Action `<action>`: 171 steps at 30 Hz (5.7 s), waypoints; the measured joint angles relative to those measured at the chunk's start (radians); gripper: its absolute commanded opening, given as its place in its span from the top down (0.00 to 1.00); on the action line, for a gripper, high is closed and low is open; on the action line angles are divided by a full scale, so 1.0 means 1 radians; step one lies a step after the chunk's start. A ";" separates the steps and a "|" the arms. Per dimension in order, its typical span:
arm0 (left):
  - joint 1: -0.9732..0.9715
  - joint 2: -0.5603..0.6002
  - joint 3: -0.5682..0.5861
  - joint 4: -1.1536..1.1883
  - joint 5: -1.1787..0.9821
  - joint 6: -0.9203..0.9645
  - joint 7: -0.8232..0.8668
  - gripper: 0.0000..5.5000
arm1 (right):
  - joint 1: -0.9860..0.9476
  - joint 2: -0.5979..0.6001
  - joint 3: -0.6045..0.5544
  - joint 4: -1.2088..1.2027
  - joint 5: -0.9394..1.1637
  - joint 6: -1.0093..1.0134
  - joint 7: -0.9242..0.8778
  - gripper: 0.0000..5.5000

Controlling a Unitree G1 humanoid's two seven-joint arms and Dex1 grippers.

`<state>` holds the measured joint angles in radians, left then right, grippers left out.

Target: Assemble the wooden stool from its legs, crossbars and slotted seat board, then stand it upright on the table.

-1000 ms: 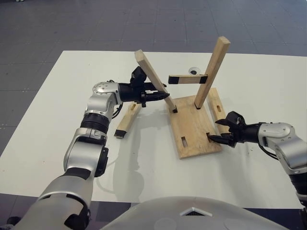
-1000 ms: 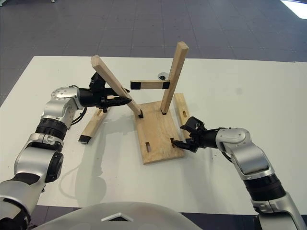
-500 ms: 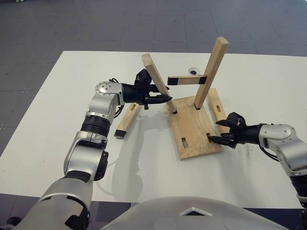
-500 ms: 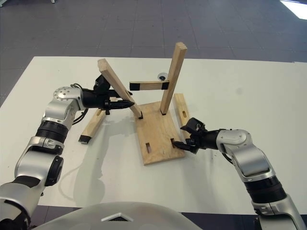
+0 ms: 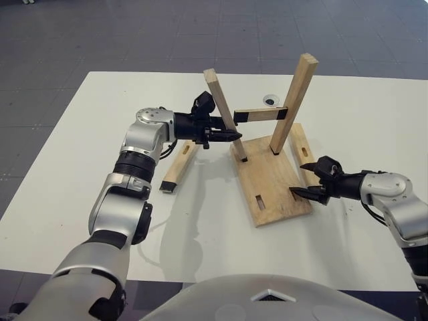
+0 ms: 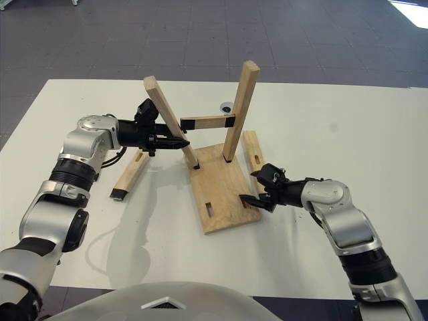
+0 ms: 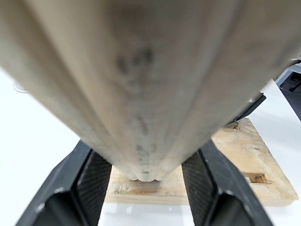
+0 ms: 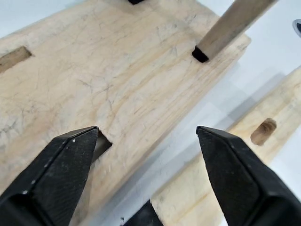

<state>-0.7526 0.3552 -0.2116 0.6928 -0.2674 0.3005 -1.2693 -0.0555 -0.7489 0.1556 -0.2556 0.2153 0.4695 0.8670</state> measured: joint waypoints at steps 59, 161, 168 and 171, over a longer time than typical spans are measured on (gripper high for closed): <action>0.116 -0.034 -0.084 -0.253 0.034 -0.035 0.242 0.63 | -0.627 0.367 0.051 0.135 -0.104 0.076 -0.261 0.98; 0.232 -0.141 -0.060 -0.226 0.246 0.145 0.679 0.23 | -0.208 0.113 0.065 0.404 -0.152 -0.074 -0.092 0.98; 0.228 -0.132 -0.033 -0.208 0.262 0.132 0.709 0.23 | -0.161 0.154 0.049 0.252 -0.131 0.041 -0.118 0.98; 0.225 -0.131 0.037 -0.242 0.264 0.135 0.794 0.23 | -0.166 0.169 -0.101 0.199 -0.112 0.155 -0.253 0.98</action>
<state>-0.5279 0.2242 -0.1743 0.4504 -0.0030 0.4353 -0.4748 -0.2211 -0.5799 0.0549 -0.0562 0.1030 0.6248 0.6145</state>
